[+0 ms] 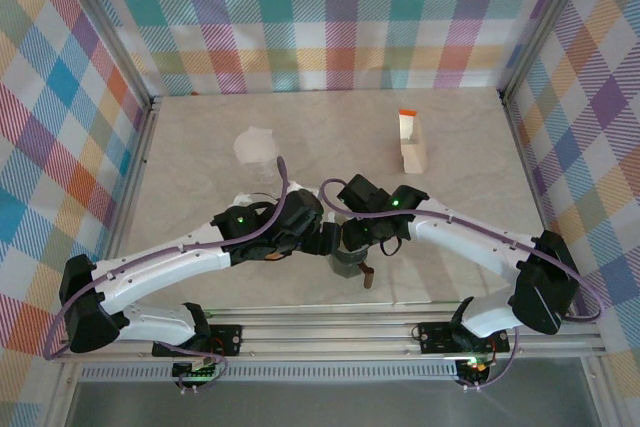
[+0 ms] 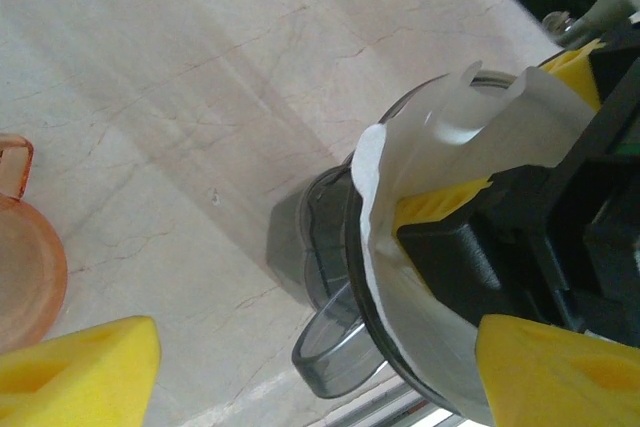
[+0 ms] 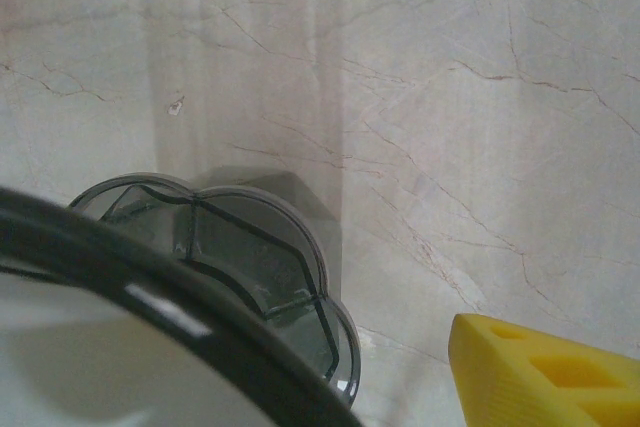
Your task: Place the coffee filter in the dripper
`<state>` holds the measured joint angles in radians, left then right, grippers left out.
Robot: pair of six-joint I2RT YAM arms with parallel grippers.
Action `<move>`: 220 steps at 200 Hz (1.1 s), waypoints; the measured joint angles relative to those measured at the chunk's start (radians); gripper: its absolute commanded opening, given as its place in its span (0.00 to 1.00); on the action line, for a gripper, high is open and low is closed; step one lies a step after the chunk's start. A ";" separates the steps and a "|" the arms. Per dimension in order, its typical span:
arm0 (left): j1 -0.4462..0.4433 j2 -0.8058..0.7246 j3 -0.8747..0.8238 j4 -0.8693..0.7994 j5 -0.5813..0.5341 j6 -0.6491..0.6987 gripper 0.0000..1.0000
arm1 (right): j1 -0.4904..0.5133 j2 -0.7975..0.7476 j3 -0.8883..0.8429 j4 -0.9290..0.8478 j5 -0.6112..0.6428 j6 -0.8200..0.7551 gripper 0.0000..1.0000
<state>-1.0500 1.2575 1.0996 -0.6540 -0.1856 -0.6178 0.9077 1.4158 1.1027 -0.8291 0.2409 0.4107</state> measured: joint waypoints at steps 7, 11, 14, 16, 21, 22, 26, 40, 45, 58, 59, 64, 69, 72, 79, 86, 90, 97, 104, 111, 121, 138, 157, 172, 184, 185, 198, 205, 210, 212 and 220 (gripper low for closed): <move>0.001 0.000 0.000 0.004 0.000 -0.002 0.78 | 0.000 0.000 0.000 0.000 0.000 0.000 0.68; 0.002 0.000 0.000 0.005 0.000 -0.005 0.77 | 0.000 0.000 0.000 0.001 0.000 0.000 0.68; 0.002 0.001 0.000 0.005 0.000 -0.003 0.76 | 0.000 0.000 -0.001 0.002 0.000 0.000 0.68; 0.003 0.002 0.000 0.005 -0.001 -0.005 0.76 | 0.000 0.000 -0.001 0.002 0.000 0.000 0.68; 0.005 0.003 0.000 0.005 -0.002 -0.006 0.75 | 0.000 0.000 -0.001 0.002 0.000 0.000 0.68; 0.006 0.004 0.000 0.005 -0.003 -0.007 0.75 | 0.000 0.000 -0.001 0.002 0.000 0.000 0.68; 0.006 0.006 0.000 0.004 -0.004 -0.009 0.75 | 0.000 0.000 -0.001 0.002 0.000 0.000 0.68; 0.013 0.014 0.000 0.003 -0.011 -0.012 0.74 | 0.000 0.000 -0.001 0.002 0.000 0.000 0.68; 0.015 0.016 -0.002 0.003 -0.011 -0.013 0.74 | 0.000 0.000 -0.002 0.002 0.000 0.001 0.68; 0.018 0.018 -0.005 0.002 -0.015 -0.015 0.74 | 0.000 0.000 -0.002 0.003 0.000 0.003 0.68; 0.018 0.018 -0.005 0.002 -0.015 -0.014 0.74 | 0.000 0.000 -0.002 0.003 0.000 0.003 0.68; 0.019 0.018 -0.006 0.002 -0.016 -0.015 0.73 | 0.000 0.000 -0.002 0.003 0.000 0.003 0.69; 0.018 0.019 -0.006 0.002 -0.017 -0.015 0.73 | 0.000 0.000 -0.002 0.003 0.000 0.003 0.69; 0.019 0.019 -0.007 0.002 -0.017 -0.015 0.73 | 0.000 0.000 -0.002 0.003 0.000 0.003 0.69; 0.019 0.019 -0.007 0.002 -0.017 -0.015 0.72 | 0.000 0.000 -0.002 0.004 0.000 0.003 0.69; 0.019 0.019 -0.007 0.002 -0.017 -0.015 0.71 | 0.000 0.000 -0.002 0.006 0.000 0.003 0.69; 0.019 0.020 -0.007 0.002 -0.017 -0.015 0.71 | 0.000 0.000 -0.002 0.006 0.000 0.003 0.69; 0.019 0.021 -0.007 0.002 -0.017 -0.015 0.70 | 0.000 -0.001 -0.002 0.006 0.000 0.003 0.69; 0.019 0.022 -0.007 0.002 -0.017 -0.015 0.68 | 0.000 -0.002 -0.002 0.006 0.000 0.003 0.69; 0.019 0.024 -0.007 0.002 -0.016 -0.015 0.68 | 0.000 -0.003 -0.002 0.006 0.000 0.003 0.70; 0.019 0.026 -0.008 0.003 -0.014 -0.014 0.66 | 0.000 -0.007 -0.002 0.006 0.000 0.003 0.70; 0.019 0.030 -0.011 0.002 -0.014 -0.015 0.64 | 0.000 -0.020 -0.001 0.005 0.000 0.003 0.71; 0.019 0.033 -0.012 0.003 -0.014 -0.015 0.64 | 0.000 -0.039 -0.001 0.005 0.001 0.003 0.72; 0.019 0.035 -0.012 0.003 -0.014 -0.015 0.64 | 0.000 -0.060 0.000 0.004 0.002 0.003 0.72; 0.019 0.035 -0.013 0.003 -0.014 -0.015 0.64 | -0.002 -0.079 0.003 0.001 0.004 0.003 0.73; 0.019 0.035 -0.013 0.003 -0.014 -0.015 0.64 | -0.002 -0.081 0.003 0.000 0.005 0.003 0.73; 0.019 0.035 -0.013 0.003 -0.014 -0.015 0.64 | -0.004 -0.102 0.010 -0.003 0.008 0.003 0.73; 0.019 0.035 -0.013 0.003 -0.014 -0.015 0.64 | -0.005 -0.115 0.015 -0.003 0.011 0.003 0.73; 0.019 0.035 -0.013 0.003 -0.014 -0.015 0.64 | -0.005 -0.124 0.019 -0.003 0.012 0.003 0.73; 0.019 0.036 -0.013 0.003 -0.014 -0.015 0.64 | -0.005 -0.129 0.021 -0.003 0.013 0.003 0.73; 0.019 0.036 -0.013 0.003 -0.013 -0.015 0.64 | -0.005 -0.143 0.027 -0.006 0.020 0.003 0.74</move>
<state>-1.0313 1.2934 1.0866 -0.6506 -0.1989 -0.6327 0.9031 1.2728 1.1294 -0.8356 0.2611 0.4141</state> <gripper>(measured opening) 0.641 0.734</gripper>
